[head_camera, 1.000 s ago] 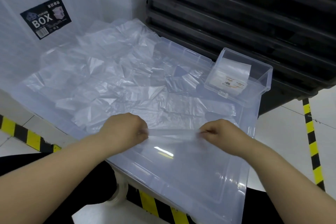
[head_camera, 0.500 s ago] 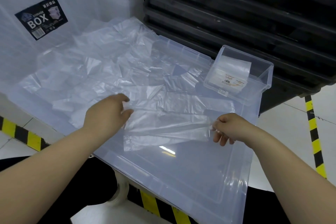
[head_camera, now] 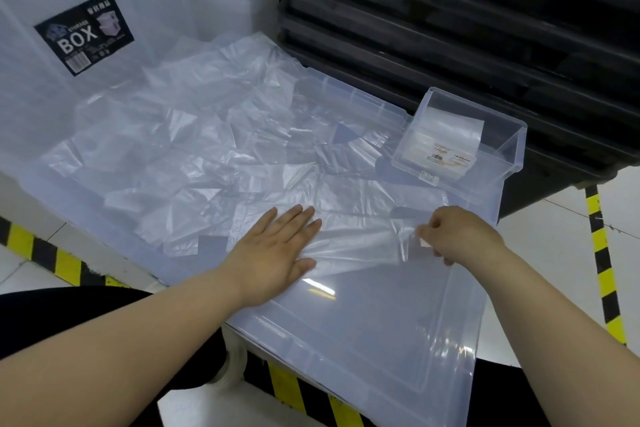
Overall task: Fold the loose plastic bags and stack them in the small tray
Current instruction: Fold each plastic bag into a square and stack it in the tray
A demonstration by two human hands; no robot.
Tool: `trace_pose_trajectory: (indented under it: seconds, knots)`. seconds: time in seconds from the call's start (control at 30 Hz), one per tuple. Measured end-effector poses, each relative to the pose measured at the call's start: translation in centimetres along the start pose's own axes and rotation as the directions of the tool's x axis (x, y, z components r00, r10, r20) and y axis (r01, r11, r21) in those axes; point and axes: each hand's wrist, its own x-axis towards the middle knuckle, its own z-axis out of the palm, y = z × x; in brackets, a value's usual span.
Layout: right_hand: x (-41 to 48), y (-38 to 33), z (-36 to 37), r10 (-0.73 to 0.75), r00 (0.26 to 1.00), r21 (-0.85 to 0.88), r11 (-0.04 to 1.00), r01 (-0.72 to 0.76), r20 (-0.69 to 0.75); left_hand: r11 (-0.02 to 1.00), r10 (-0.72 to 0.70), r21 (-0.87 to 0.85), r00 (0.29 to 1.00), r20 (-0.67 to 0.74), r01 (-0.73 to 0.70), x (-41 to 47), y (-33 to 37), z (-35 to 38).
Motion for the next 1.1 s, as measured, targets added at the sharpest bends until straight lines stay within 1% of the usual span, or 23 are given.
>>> trace_pose_trajectory:
  seconds: [0.03, 0.07, 0.1, 0.13, 0.17, 0.2, 0.23, 0.27, 0.3, 0.37, 0.43, 0.53, 0.6, 0.67, 0.7, 0.73, 0.77, 0.87, 0.9, 0.97, 1.03, 1.1]
  knots:
    - [-0.2, 0.2, -0.1, 0.003, 0.994, -0.086, 0.996, -0.012, -0.106, 1.0, -0.001, 0.001, 1.0, 0.02, 0.001, -0.1, 0.0, -0.1]
    - [-0.5, 0.3, -0.2, -0.03, 0.974, -0.156, 0.988, -0.005, -0.223, 1.0, 0.004, 0.003, 0.999, 0.036, -0.004, -0.1, 0.1, -0.3]
    - [-0.7, 0.3, 0.2, -0.092, 0.945, -0.198, 0.98, 0.03, -0.314, 1.0, 0.009, 0.006, 0.999, 0.04, -0.009, 0.0, 0.0, -0.3]
    - [-1.0, -0.1, 0.8, -0.179, 0.904, -0.201, 0.974, 0.106, -0.388, 1.0, 0.008, 0.004, 0.999, 0.036, -0.009, 0.0, -0.1, 0.1]
    - [-1.2, -0.7, 1.8, -0.282, 0.847, -0.195, 0.957, 0.215, -0.45, 1.0, 0.008, -0.006, 1.0, 0.027, -0.007, 0.0, -0.2, 0.1]
    - [-1.3, -1.5, 3.2, -0.395, 0.768, -0.213, 0.919, 0.332, -0.505, 1.0, 0.003, -0.019, 1.0, 0.025, -0.003, 0.0, -0.2, 0.2]
    - [-1.4, -2.3, 4.6, -0.488, 0.691, -0.234, 0.87, 0.434, -0.533, 1.0, 0.004, -0.021, 1.0, 0.027, -0.003, 0.0, -0.1, 0.2]
    - [-1.6, -3.0, 6.2, -0.568, 0.663, -0.255, 0.819, 0.515, -0.488, 1.0, 0.007, -0.02, 1.0, 0.027, -0.006, 0.0, -0.1, 0.2]
    - [-1.8, -3.6, 7.6, -0.64, 0.647, -0.302, 0.768, 0.565, -0.415, 1.0, 0.008, -0.027, 1.0, 0.023, -0.008, 0.1, -0.1, 0.2]
    - [-2.1, -4.1, 9.1, -0.68, 0.679, -0.388, 0.725, 0.569, -0.276, 0.999, 0.004, -0.044, 1.0, 0.013, -0.004, 0.1, -0.2, 0.2]
    - [-1.8, -3.7, 9.0, -0.69, 0.692, -0.439, 0.7, 0.564, -0.211, 0.998, -0.003, -0.056, 1.0, 0.005, 0.003, 0.1, -0.5, 0.3]
    - [-0.9, -2.6, 7.5, -0.68, 0.704, -0.442, 0.707, 0.553, -0.206, 0.998, -0.007, -0.059, 1.0, -0.014, 0.006, 0.1, -1.2, 0.1]
    - [-0.6, -1.9, 6.6, -0.684, 0.697, -0.428, 0.708, 0.562, -0.216, 0.998, -0.033, -0.054, 0.999, -0.012, 0.032, 0.1, -1.6, -0.1]
    - [-0.1, -1.4, 6.2, -0.706, 0.675, -0.427, 0.69, 0.585, -0.216, 0.998, -0.048, -0.048, 0.998, -0.041, 0.046, -0.2, -1.9, -0.2]
    - [-0.1, -1.3, 6.0, -0.708, 0.671, -0.415, 0.69, 0.593, -0.219, 0.998, -0.045, -0.035, 0.996, -0.081, 0.043, -0.2, -2.0, -0.3]
    - [-0.1, -1.4, 5.6, -0.705, 0.669, -0.39, 0.699, 0.599, -0.237, 1.0, -0.025, 0.017, 0.996, -0.082, 0.026, -0.3, -2.0, -0.8]
    - [-0.1, -1.4, 5.3, -0.7, 0.656, -0.363, 0.711, 0.602, -0.282, 0.999, -0.022, 0.024, 0.995, -0.101, 0.024, -0.5, -1.9, -1.2]
    - [0.0, -1.3, 5.0, -0.643, 0.682, -0.208, 0.763, 0.612, -0.349, 0.999, 0.036, 0.016, 0.988, -0.147, -0.034, -0.7, -2.0, -0.8]
    - [0.0, -1.1, 4.8, -0.638, 0.696, -0.202, 0.768, 0.608, -0.331, 0.998, 0.058, 0.02, 0.986, -0.158, -0.056, -0.7, -2.2, -0.6]
    - [0.0, -0.6, 4.1, -0.635, 0.727, -0.138, 0.77, 0.623, -0.259, 0.996, 0.084, 0.007, 0.981, -0.176, -0.085, -0.7, -2.2, -0.8]
    - [-0.2, -0.6, 3.3, -0.606, 0.766, -0.085, 0.793, 0.603, -0.216, 0.996, 0.078, -0.037, 0.98, -0.181, -0.086, -0.7, -2.5, -1.5]
    - [-0.5, -0.6, 2.5, -0.569, 0.802, -0.025, 0.818, 0.575, -0.18, 0.995, 0.066, -0.063, 0.988, -0.137, -0.075, -0.8, -2.3, -2.9]
